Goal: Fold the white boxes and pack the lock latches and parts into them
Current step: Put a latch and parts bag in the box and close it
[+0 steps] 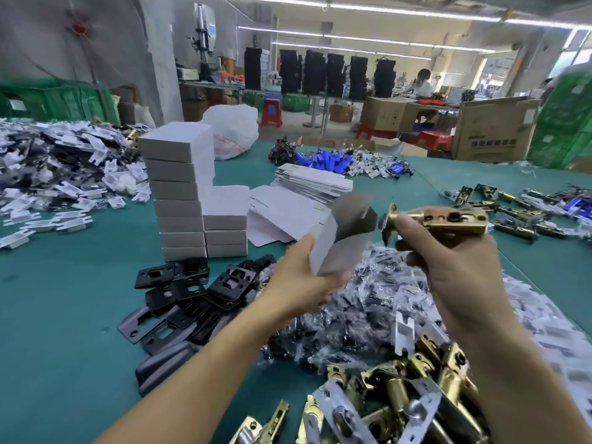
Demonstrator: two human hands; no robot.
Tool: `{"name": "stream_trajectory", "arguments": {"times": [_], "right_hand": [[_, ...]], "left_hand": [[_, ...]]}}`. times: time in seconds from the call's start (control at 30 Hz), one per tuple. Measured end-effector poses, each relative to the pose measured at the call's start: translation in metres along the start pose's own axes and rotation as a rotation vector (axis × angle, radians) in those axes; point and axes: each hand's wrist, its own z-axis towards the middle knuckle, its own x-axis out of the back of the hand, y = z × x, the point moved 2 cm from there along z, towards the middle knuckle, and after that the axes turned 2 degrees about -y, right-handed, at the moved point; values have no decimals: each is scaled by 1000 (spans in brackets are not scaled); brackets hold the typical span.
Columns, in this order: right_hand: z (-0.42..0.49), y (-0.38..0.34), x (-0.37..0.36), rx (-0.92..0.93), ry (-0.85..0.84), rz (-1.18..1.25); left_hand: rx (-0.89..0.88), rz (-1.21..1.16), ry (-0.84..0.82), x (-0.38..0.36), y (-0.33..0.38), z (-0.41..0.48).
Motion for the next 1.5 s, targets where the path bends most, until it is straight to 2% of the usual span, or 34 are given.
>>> {"name": "stream_trajectory", "arguments": {"times": [0.07, 0.27, 0.43, 0.7, 0.87, 1.03, 1.2, 1.4, 1.5], "right_hand": [[0, -3, 1, 68, 8, -79], [-1, -16, 10, 215, 178, -332], [-6, -17, 5, 272, 190, -566], [-11, -6, -5, 312, 321, -637], [-8, -6, -2, 349, 275, -739], [-9, -9, -1, 360, 318, -710], [-7, -6, -1, 291, 205, -736], [-3, 7, -3, 83, -22, -854], [0, 6, -1, 71, -85, -883]], "left_hand": [[-30, -108, -46, 1, 3, -2], [-132, 221, -154, -16, 2, -6], [-104, 211, -124, -14, -8, -3], [-103, 407, -85, -17, -11, -2], [-134, 592, -41, -23, -8, -5], [-202, 739, -13, -28, -5, -7], [-225, 759, -9, -28, -6, -8], [-227, 678, 19, -32, -10, -8], [-219, 668, 23, -32, -11, -8]]}}
